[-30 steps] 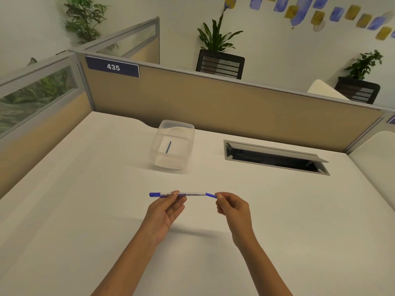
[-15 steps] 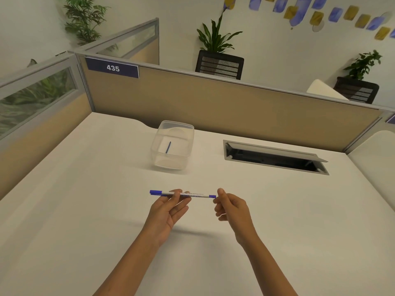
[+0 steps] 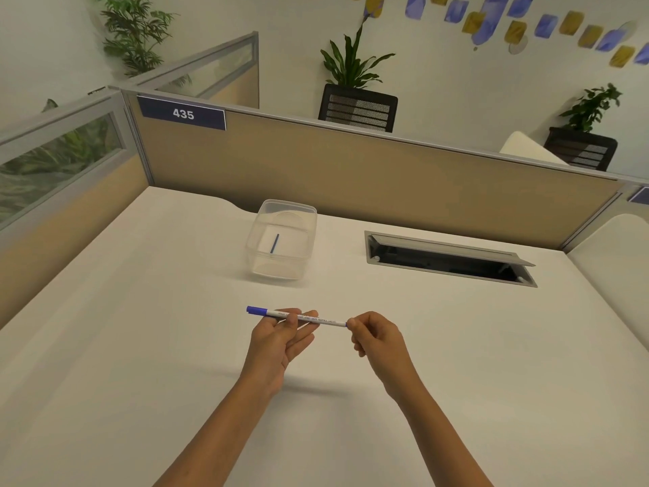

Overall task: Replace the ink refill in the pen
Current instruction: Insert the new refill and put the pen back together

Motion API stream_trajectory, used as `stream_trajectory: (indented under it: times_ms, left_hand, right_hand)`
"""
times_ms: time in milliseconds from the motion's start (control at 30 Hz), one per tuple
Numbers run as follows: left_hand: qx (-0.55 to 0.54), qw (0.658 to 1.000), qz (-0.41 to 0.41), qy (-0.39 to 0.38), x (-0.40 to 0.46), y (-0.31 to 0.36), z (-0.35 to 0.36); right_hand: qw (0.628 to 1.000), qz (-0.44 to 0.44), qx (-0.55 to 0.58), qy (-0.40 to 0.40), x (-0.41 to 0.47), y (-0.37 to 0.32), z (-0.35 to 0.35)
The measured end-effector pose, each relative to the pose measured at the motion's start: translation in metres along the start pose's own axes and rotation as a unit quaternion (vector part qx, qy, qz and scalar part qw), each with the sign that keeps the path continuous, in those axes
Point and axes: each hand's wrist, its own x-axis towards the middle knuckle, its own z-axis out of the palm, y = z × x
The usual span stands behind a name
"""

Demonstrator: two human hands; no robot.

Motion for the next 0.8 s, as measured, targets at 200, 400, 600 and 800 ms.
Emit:
stream_trajectory:
  times_ms: [200, 400, 600, 800]
  left_hand:
    - [0.006, 1.0, 0.021, 0.002, 0.0, 0.006, 0.004]
    - [0.015, 0.997, 0.075, -0.029, -0.002, 0.013, 0.007]
    - [0.018, 0.995, 0.098, -0.019, -0.005, 0.011, 0.01]
    - [-0.004, 0.998, 0.063, -0.002, -0.006, 0.011, 0.013]
  right_hand:
    - [0.989, -0.121, -0.083, 0.022, -0.001, 0.0, -0.001]
    - [0.993, 0.044, 0.085, -0.064, -0.002, -0.013, -0.006]
    - [0.996, 0.032, 0.079, -0.037, -0.002, -0.019, -0.004]
    - [0.993, -0.104, -0.038, 0.034, -0.007, -0.015, -0.002]
